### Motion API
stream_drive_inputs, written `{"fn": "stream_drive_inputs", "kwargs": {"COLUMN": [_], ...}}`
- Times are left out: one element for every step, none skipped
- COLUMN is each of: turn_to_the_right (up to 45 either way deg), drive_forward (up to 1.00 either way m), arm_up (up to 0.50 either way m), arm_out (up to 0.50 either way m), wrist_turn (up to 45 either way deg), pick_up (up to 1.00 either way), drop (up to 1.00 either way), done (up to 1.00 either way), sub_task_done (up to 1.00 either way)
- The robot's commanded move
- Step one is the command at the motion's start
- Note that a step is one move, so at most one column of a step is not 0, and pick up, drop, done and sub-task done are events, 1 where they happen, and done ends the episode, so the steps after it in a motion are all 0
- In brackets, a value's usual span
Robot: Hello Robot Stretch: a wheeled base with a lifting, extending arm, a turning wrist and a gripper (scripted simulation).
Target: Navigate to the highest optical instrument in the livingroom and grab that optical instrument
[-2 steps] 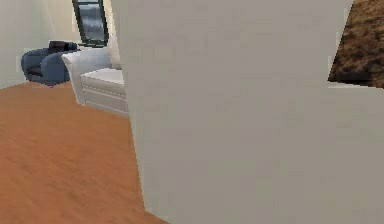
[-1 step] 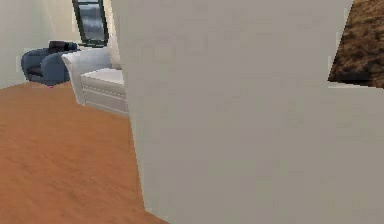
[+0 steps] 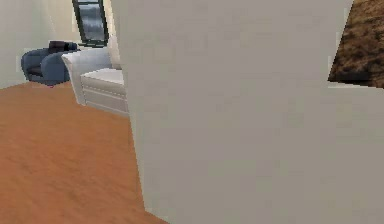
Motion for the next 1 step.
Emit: {"fn": "stream_drive_inputs", "kwargs": {"turn_to_the_right": [0.0], "drive_forward": [0.0], "arm_up": [0.1], "arm_out": [0.0], "wrist_turn": [0.0], "pick_up": [0.0], "drop": [0.0], "done": [0.0], "sub_task_done": [0.0]}}
